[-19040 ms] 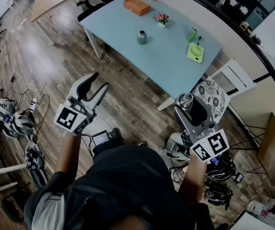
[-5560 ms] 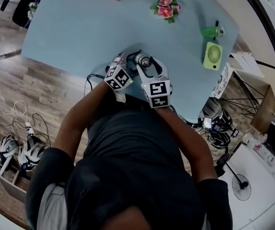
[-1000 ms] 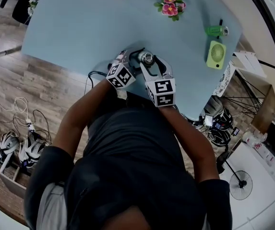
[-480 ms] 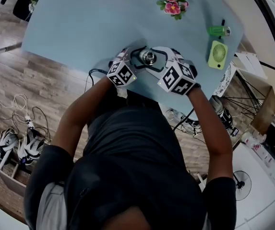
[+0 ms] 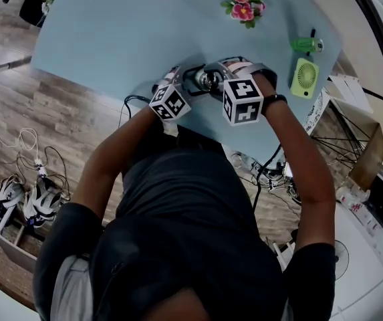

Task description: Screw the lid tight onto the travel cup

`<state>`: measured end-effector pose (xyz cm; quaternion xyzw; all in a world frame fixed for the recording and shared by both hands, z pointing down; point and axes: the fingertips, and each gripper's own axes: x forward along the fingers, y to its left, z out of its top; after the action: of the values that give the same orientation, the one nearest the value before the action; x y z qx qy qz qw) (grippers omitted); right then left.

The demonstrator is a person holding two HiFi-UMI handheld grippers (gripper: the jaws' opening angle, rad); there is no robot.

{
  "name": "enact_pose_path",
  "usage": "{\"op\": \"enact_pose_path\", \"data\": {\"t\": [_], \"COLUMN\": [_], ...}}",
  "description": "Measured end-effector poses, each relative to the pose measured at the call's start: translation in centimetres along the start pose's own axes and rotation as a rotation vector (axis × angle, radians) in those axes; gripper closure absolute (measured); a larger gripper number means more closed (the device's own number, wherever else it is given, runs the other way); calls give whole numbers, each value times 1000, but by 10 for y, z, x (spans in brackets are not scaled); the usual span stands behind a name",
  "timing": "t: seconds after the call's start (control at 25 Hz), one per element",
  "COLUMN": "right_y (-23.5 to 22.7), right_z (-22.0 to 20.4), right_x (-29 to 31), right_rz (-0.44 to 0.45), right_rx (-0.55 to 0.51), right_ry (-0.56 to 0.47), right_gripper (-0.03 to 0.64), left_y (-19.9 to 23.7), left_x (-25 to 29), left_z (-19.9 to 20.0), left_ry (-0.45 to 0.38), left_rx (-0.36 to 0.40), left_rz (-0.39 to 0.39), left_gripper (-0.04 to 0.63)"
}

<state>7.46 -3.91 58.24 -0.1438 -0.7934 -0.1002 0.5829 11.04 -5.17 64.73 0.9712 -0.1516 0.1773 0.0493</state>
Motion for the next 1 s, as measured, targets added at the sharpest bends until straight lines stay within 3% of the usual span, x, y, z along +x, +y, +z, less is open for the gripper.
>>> {"op": "enact_pose_path", "data": {"t": [0.16, 0.28, 0.48, 0.64, 0.76, 1.0], "right_y": [-3, -6, -16, -19, -18, -18], "right_z": [0, -1, -6, -11, -13, -13], "right_x": [-1, -2, -11, -17, -17, -18], "right_rz": [-76, -179, -453, -658, -718, -706], "right_rx": [205, 435, 940, 1214, 1267, 1254], "right_ry": [-69, -141, -324, -377, -391, -381], "right_gripper": [360, 360, 362, 364, 364, 362], "left_y": [0, 0, 0, 0, 0, 0], "left_x": [0, 0, 0, 0, 0, 1], "left_z": [0, -1, -1, -1, -1, -1], "left_ry": [-2, -4, -3, -3, -2, -1], "left_rx": [2, 3, 0, 0, 0, -1], "left_rz": [1, 2, 5, 8, 9, 6], "left_gripper": [178, 178, 178, 178, 178, 178]}}
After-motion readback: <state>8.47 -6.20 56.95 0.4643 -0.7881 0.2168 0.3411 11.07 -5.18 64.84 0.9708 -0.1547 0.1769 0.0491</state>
